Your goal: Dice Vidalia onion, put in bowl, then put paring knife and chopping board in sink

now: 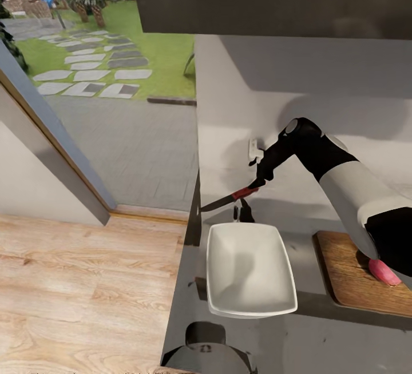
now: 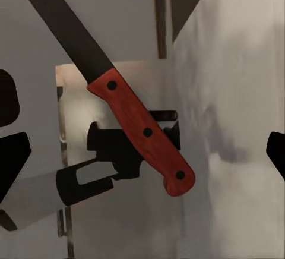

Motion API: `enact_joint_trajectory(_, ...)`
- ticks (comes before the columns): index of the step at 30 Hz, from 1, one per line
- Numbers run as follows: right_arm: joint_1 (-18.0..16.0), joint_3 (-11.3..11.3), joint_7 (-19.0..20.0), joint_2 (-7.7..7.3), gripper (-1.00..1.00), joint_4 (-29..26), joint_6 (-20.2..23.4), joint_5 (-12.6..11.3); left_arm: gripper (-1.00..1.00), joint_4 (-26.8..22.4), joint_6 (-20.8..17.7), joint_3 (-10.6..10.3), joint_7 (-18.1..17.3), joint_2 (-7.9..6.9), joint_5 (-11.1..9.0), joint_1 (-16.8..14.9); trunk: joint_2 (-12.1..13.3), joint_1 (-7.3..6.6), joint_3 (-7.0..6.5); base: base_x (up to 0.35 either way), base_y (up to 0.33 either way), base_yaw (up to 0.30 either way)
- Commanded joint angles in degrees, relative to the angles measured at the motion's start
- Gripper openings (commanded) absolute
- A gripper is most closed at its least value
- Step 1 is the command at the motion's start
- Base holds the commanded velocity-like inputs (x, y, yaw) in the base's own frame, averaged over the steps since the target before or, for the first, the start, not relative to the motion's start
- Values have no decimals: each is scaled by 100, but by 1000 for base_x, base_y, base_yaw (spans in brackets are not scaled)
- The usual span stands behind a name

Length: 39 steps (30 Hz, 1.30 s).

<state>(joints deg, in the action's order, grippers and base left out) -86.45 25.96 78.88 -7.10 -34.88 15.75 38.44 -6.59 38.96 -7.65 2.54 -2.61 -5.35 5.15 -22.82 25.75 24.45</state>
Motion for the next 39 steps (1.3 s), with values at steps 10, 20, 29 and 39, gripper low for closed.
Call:
enact_joint_trajectory(10, 0, 24, 73, -21, 100, -4, 62, -3, 100, -9, 7, -52, 17, 5, -54, 4, -10, 3, 70, 0, 0, 0)
enact_joint_trajectory(20, 15, 24, 75, -20, 100, -2, 60, -3, 100, -9, 8, -52, 10, 6, -54, 4, -10, 3, 133, 0, 0, 0)
enact_joint_trajectory(29, 28, 24, 68, -14, 100, -2, 60, -3, 100, -9, 10, -52, 9, 6, -54, 4, -10, 3, 184, 0, 0, 0)
enact_joint_trajectory(39, 32, 24, 67, -12, 100, -2, 60, -3, 100, -9, 8, -52, 9, 6, -54, 4, -10, 3, 258, 0, 0, 0)
